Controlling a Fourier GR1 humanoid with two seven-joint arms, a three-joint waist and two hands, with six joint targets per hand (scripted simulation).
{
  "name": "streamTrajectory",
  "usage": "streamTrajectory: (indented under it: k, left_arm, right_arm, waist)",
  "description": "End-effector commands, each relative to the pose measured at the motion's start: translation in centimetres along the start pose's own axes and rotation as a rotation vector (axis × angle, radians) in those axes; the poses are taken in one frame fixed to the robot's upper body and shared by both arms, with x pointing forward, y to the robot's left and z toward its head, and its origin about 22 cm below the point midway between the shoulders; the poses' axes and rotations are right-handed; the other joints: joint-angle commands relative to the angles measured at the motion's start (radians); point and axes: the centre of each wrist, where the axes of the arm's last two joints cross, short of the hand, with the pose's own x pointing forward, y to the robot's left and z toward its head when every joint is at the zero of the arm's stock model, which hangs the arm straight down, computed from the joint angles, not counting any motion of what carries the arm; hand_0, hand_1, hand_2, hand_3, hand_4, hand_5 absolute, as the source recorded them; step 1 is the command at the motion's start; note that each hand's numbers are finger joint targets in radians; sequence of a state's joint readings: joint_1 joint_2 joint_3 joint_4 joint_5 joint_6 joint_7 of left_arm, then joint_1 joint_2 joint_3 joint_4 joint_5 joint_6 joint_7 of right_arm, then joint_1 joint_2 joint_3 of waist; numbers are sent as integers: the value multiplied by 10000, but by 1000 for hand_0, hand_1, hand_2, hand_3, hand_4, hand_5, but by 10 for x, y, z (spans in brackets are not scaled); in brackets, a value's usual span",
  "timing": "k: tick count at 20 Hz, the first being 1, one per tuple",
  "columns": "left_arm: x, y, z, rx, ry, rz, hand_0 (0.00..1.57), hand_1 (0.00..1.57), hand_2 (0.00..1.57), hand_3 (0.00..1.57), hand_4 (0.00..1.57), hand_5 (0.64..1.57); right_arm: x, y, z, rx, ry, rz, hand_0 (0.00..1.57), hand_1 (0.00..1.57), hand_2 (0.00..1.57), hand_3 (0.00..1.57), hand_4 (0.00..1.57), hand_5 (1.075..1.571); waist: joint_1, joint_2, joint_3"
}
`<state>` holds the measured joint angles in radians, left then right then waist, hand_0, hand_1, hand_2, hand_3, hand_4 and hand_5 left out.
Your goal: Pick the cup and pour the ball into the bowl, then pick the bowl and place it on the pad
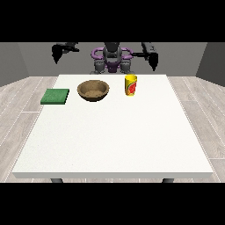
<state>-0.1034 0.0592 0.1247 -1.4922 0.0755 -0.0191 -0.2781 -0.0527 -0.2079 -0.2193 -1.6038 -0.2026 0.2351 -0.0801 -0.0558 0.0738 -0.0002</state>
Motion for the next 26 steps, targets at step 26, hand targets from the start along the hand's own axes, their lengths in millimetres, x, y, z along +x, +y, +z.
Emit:
streamTrajectory:
  k: [26]
  left_arm:
    - [-125,-54,-2,371,-316,-782,0,0,0,0,0,1559]
  right_arm:
    - [-39,-8,-16,384,-508,84,0,0,0,0,0,1571]
  waist:
    - [-500,1053,0]
